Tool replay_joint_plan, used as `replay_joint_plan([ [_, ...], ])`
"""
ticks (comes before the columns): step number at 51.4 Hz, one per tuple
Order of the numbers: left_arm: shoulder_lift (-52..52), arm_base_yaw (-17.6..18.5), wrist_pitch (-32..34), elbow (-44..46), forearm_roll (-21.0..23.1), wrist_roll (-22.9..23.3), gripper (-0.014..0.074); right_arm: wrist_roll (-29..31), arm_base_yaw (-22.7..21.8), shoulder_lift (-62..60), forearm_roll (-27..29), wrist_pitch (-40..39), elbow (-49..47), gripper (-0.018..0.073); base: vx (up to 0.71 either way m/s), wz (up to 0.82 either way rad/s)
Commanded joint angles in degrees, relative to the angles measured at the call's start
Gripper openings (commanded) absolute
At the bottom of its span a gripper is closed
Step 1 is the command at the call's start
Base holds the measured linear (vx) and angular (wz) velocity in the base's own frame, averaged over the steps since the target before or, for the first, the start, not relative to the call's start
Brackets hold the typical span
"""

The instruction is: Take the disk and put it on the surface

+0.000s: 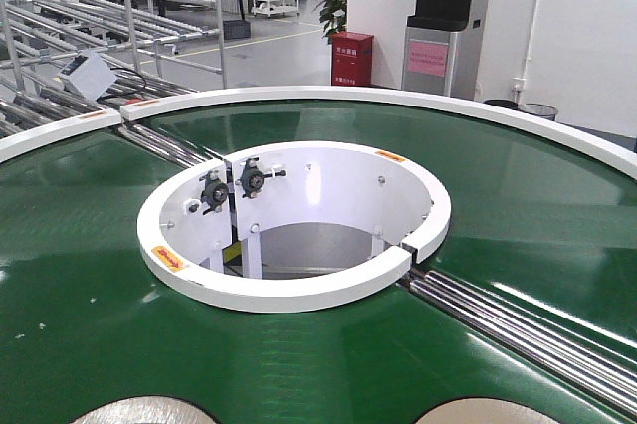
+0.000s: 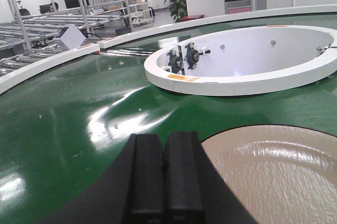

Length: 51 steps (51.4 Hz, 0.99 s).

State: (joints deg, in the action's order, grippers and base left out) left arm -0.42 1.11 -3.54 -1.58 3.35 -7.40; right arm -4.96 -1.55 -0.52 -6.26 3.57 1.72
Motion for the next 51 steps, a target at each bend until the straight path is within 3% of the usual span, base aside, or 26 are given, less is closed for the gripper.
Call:
replay_joint_plan([
  [1, -1.0, -0.1, 4.5, -0.8, 0.0, 0.0, 0.0008, 0.2, -0.4, -0.7, -0.2, -5.7, 1.1, -0.0009, 0.00, 0.00],
  [6, -1.0, -0.1, 7.1, -0.6, 0.0, 0.0, 0.0008, 0.2, -0.4, -0.7, -0.2, -7.5, 1.0, -0.0009, 0.00, 0.00],
  [17, -0.9, 0.0, 26.2, 3.9, 0.2, 4.4, 0.0008, 0.1, -0.4, -0.7, 1.1, -18.6, -3.3, -0.0009, 0.00, 0.00],
  [27, 5.1, 0.1, 21.0, 19.7, 0.2, 4.2, 0.0008, 5.5, -0.4, 3.8, 1.9, -10.8, -23.7, -0.0009, 0.00, 0.00],
  [36, 20.5, 0.1, 18.3, 34.3, -0.3, 4.1, 0.0008, 6.1, -0.4, 20.2, 2.4, -6.1, -41.1, -0.0009, 0.00, 0.00],
  [51, 43.3, 0.1, 18.6, 42.6, -0.2, 4.3, 0.0008, 2.7, -0.4, 40.6, 2.4, -5.4, -48.5, -0.0009, 0.00, 0.00],
])
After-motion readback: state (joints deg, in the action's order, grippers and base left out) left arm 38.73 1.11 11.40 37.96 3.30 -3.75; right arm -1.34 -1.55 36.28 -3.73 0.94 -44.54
